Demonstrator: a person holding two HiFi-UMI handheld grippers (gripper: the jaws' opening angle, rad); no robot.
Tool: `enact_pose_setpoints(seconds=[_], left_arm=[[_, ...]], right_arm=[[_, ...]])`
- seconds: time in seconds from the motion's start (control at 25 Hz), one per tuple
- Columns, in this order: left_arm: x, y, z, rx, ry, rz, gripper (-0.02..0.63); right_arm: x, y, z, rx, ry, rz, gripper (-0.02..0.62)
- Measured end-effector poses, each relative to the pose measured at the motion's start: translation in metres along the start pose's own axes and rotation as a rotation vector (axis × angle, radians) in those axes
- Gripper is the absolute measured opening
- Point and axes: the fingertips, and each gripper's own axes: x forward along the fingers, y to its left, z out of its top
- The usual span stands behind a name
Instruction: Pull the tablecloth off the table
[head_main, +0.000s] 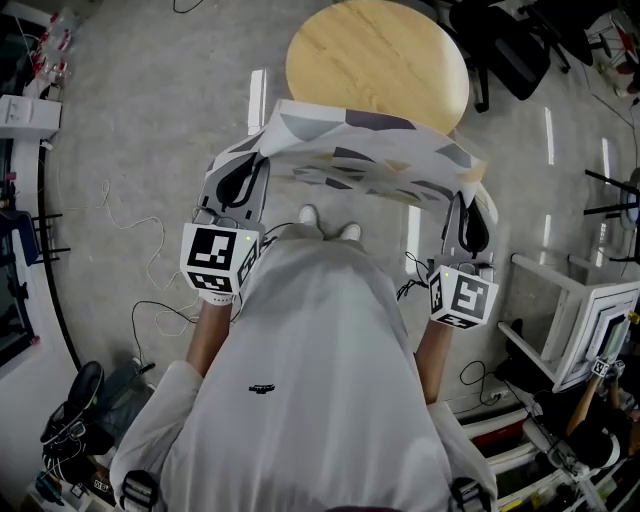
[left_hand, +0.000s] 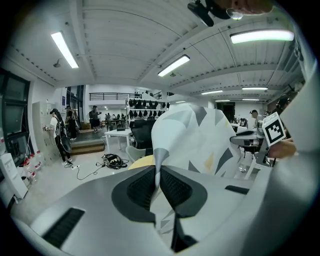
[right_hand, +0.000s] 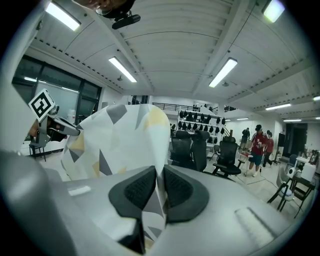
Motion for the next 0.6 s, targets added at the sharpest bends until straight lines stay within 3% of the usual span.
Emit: enact_pose_setpoints(seconds=[0.6], left_arm=[[0.003, 0.012, 0.011, 0.004, -0.009, -0.005, 0.032]], right_arm=[[0.004, 0.002, 0.014, 0.012, -0.008, -0.013, 0.063]])
